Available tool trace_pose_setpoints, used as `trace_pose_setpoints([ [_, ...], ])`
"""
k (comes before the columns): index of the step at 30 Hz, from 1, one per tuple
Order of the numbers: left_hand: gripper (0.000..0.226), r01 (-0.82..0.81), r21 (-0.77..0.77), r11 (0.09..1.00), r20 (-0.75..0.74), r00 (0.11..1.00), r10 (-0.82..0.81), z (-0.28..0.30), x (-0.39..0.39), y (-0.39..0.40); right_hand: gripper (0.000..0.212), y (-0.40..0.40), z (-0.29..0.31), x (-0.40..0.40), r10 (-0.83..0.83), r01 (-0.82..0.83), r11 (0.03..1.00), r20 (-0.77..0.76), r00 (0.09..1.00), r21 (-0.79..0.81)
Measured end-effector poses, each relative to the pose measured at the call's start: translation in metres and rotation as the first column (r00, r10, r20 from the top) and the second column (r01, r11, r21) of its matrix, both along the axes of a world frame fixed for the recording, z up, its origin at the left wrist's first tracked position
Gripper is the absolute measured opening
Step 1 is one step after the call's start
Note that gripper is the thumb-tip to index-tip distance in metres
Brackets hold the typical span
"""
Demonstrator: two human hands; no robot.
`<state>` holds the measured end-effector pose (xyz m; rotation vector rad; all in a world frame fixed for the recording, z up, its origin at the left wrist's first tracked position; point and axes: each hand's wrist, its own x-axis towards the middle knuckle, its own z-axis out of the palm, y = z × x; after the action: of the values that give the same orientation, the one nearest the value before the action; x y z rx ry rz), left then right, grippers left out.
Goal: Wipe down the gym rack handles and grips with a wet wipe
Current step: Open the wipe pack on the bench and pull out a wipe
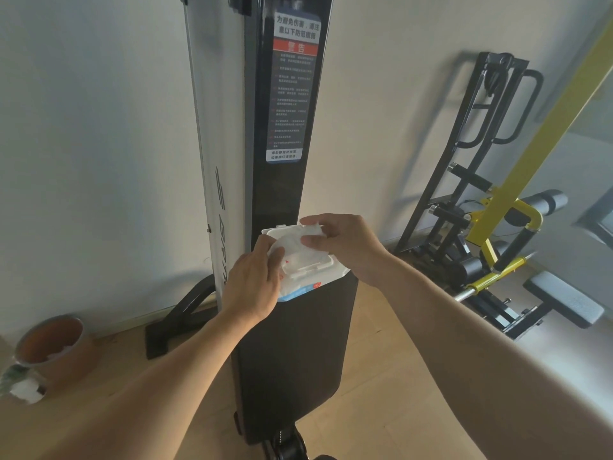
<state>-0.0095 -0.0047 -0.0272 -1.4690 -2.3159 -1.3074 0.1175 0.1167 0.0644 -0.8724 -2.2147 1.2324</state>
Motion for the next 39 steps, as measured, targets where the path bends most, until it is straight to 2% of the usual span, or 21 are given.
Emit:
trace_pose_setpoints([
  [2, 0.037, -0.017, 0.006, 1.000, -0.009, 1.000, 0.017, -0.001, 0.000, 0.001, 0.037, 0.005, -0.001, 0.004, 0.071, -0.077, 0.992, -0.055, 0.996, -0.102],
  [4, 0.037, -0.001, 0.050, 0.999, -0.035, 0.999, 0.003, -0.002, 0.000, 0.000, 0.037, 0.007, 0.001, 0.006, 0.026, -0.034, 0.997, -0.119, 0.993, -0.066],
  [7, 0.031, 0.040, 0.083, 0.996, 0.012, 0.999, -0.041, -0.003, 0.000, 0.001, 0.032, 0.005, 0.012, 0.006, -0.210, 0.253, 0.959, -0.277, 0.938, 0.129],
  [9, 0.036, 0.050, 0.089, 0.995, 0.007, 0.999, -0.051, -0.004, -0.001, 0.002, 0.022, 0.001, 0.016, 0.005, -0.241, 0.333, 0.897, -0.311, 0.919, 0.289],
  [11, 0.033, 0.046, 0.091, 0.995, -0.047, 0.998, -0.042, -0.005, -0.002, 0.002, 0.017, -0.008, 0.013, 0.003, -0.169, 0.229, 0.904, -0.189, 0.967, 0.362],
  [13, 0.029, 0.046, 0.078, 0.996, -0.062, 0.997, -0.041, -0.003, -0.002, 0.002, 0.026, -0.017, 0.001, 0.000, -0.077, 0.062, 0.913, 0.021, 0.997, 0.403],
  [15, 0.039, 0.053, 0.055, 0.997, -0.026, 0.998, -0.052, 0.001, 0.001, 0.000, 0.032, -0.022, -0.008, -0.002, 0.012, -0.066, 0.942, 0.165, 0.986, 0.328],
  [16, 0.045, 0.054, 0.056, 0.997, -0.008, 0.999, -0.053, 0.003, 0.002, -0.002, 0.035, -0.022, -0.010, -0.004, 0.055, -0.102, 0.964, 0.189, 0.980, 0.245],
  [19, 0.052, 0.073, 0.094, 0.993, 0.038, 0.996, -0.077, 0.005, 0.003, -0.004, 0.036, -0.022, -0.008, -0.004, 0.080, -0.087, 0.995, 0.130, 0.988, 0.047],
  [22, 0.058, 0.057, 0.091, 0.994, 0.049, 0.997, -0.061, 0.004, 0.004, -0.003, 0.033, -0.024, -0.003, -0.002, 0.013, -0.019, 0.997, 0.077, 0.997, 0.080],
  [26, 0.048, 0.038, 0.112, 0.993, 0.056, 0.997, -0.044, 0.003, 0.005, -0.003, 0.031, -0.029, -0.006, -0.006, -0.063, 0.058, 0.993, 0.045, 0.997, 0.105],
  [29, 0.046, 0.025, 0.081, 0.996, 0.005, 1.000, -0.026, 0.001, 0.003, -0.002, 0.028, -0.027, -0.008, -0.006, -0.073, 0.069, 0.993, 0.033, 0.997, 0.091],
  [32, 0.049, 0.005, 0.065, 0.998, -0.088, 0.996, 0.001, -0.002, 0.000, -0.001, 0.025, -0.025, -0.006, -0.001, -0.013, 0.013, 1.000, 0.069, 0.998, 0.005],
  [34, 0.056, -0.004, 0.051, 0.999, -0.103, 0.995, 0.009, 0.000, 0.000, -0.002, 0.024, -0.021, -0.002, 0.002, -0.037, 0.034, 0.992, -0.021, 0.999, -0.119],
  [36, 0.060, -0.017, 0.050, 0.999, -0.069, 0.997, 0.021, 0.002, 0.002, -0.002, 0.024, -0.017, 0.004, 0.004, -0.130, 0.079, 0.958, -0.173, 0.976, -0.277],
  [37, 0.060, -0.024, 0.049, 0.999, -0.057, 0.998, 0.027, 0.004, 0.003, -0.002, 0.023, -0.015, 0.007, 0.005, -0.183, 0.119, 0.952, -0.214, 0.959, -0.282],
  [39, 0.057, -0.029, 0.041, 0.999, -0.061, 0.998, 0.032, 0.004, 0.004, -0.001, 0.019, -0.014, 0.010, 0.004, -0.271, 0.245, 0.959, -0.210, 0.939, -0.142],
])
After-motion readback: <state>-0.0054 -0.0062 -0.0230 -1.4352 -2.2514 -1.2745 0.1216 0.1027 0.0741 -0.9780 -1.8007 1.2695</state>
